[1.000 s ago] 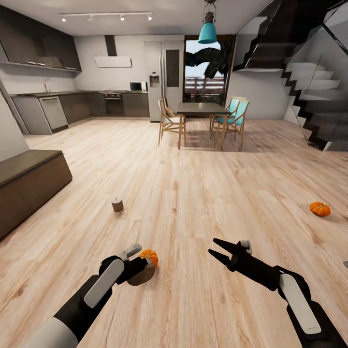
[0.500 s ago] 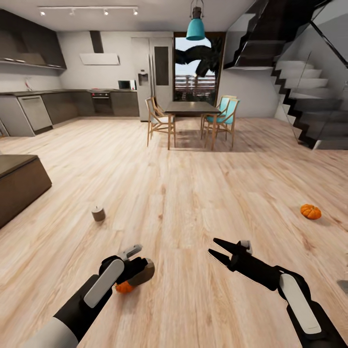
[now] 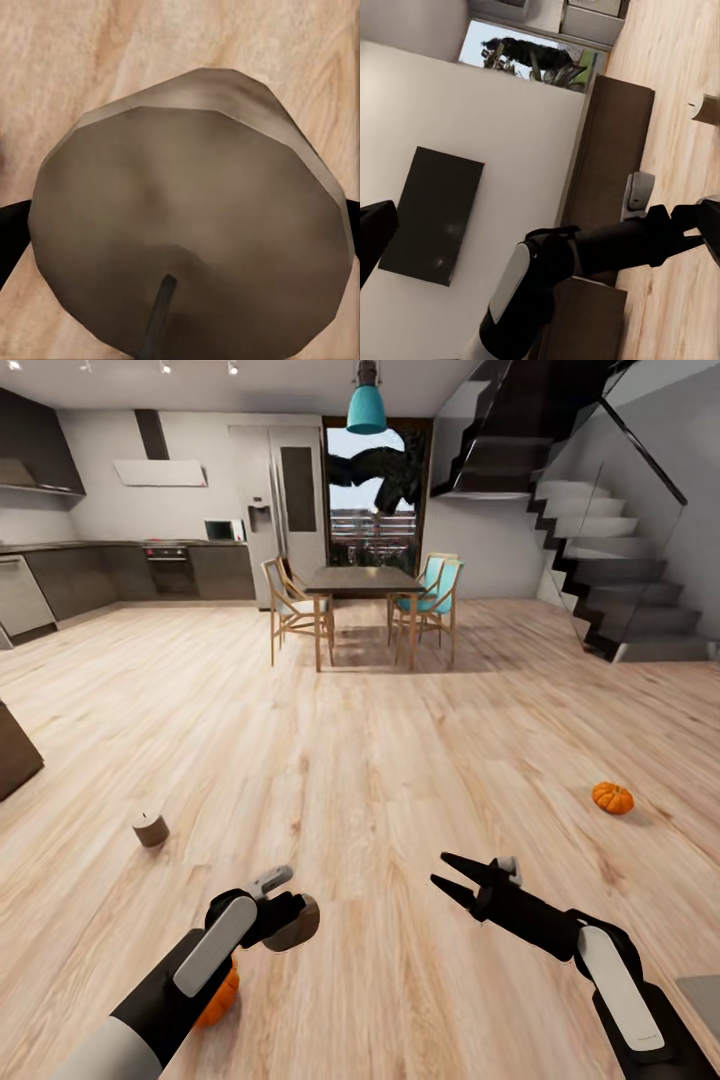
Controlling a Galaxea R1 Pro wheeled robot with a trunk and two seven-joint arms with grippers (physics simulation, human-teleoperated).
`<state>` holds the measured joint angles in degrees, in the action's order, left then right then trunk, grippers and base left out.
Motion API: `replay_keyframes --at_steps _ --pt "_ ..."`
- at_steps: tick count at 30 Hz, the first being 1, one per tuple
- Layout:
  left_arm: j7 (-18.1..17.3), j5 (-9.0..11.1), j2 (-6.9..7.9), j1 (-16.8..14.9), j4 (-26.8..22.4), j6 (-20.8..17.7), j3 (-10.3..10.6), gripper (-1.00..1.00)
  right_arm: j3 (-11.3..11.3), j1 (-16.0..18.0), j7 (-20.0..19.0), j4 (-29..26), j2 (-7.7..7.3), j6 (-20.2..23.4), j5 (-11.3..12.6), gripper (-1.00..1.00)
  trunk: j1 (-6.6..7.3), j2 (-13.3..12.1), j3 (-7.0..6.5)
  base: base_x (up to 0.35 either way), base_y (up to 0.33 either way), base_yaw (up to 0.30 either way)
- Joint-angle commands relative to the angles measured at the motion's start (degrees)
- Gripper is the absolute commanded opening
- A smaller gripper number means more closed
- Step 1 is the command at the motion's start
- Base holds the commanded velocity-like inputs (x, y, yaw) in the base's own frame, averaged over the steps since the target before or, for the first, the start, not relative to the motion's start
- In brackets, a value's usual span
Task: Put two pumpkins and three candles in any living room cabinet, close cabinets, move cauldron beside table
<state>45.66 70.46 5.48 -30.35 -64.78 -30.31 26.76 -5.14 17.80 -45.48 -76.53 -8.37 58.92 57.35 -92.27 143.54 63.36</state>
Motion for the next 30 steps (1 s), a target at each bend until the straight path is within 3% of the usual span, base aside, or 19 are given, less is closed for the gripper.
replay_keyframes --at_steps 1,25,30 --pt "0.3 0.2 0.05 -0.1 -0.1 -0.1 0.1 -1.00 -0.1 0.0 -0.3 -0.1 0.01 0.2 -0.2 1.00 -0.02 0.0 0.06 0.299 -0.012 -0.008" --pt "0.3 0.2 0.05 -0.1 0.0 -0.1 0.1 -1.00 -0.1 0.0 -0.3 0.2 0.02 0.2 -0.2 1.00 -0.02 0.0 0.27 0.287 -0.014 -0.040" --pt "0.3 0.3 0.05 -0.1 0.0 -0.1 0.1 -1.00 -0.1 0.0 -0.3 0.1 0.02 0.2 -0.2 1.00 -0.02 0.0 0.27 0.103 -0.058 -0.001"
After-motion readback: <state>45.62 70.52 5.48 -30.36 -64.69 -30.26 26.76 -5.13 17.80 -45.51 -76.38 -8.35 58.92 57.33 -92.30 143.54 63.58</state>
